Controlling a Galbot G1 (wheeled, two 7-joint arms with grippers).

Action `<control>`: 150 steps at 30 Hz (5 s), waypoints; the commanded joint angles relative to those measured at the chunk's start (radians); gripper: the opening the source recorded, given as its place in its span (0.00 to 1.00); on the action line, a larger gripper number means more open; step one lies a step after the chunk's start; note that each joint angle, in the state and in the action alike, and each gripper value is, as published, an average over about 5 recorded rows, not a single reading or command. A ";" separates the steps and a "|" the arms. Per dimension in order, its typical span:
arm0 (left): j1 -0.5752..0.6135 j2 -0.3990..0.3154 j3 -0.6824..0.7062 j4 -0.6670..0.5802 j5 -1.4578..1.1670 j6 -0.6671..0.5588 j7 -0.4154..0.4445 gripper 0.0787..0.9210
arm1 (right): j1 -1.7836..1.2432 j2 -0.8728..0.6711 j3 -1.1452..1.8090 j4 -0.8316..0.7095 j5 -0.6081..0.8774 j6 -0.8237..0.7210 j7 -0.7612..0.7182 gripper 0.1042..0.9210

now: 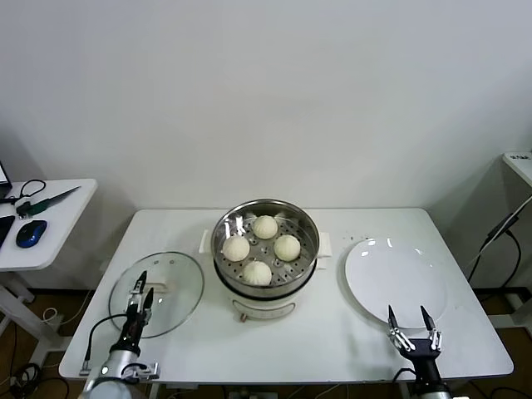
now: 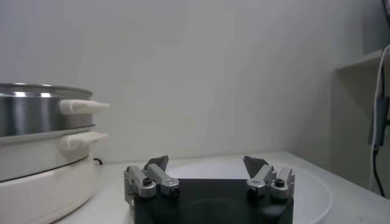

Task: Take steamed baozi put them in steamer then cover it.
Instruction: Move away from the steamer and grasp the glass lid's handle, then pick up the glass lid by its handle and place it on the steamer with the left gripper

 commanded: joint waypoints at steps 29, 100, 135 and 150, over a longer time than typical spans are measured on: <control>-0.083 0.009 0.022 0.120 0.006 0.020 0.020 0.32 | -0.006 0.035 -0.007 -0.011 -0.011 0.038 -0.003 0.88; -0.335 -0.243 0.767 -0.476 0.211 0.740 0.737 0.06 | 0.004 0.031 0.033 0.049 -0.059 -0.009 0.075 0.88; -0.350 -0.221 0.718 -0.337 0.235 0.721 0.666 0.06 | -0.022 0.039 0.037 0.063 -0.049 0.018 0.071 0.88; -0.355 -0.209 0.701 -0.309 0.217 0.715 0.648 0.06 | -0.021 0.045 0.032 0.069 -0.057 0.017 0.060 0.88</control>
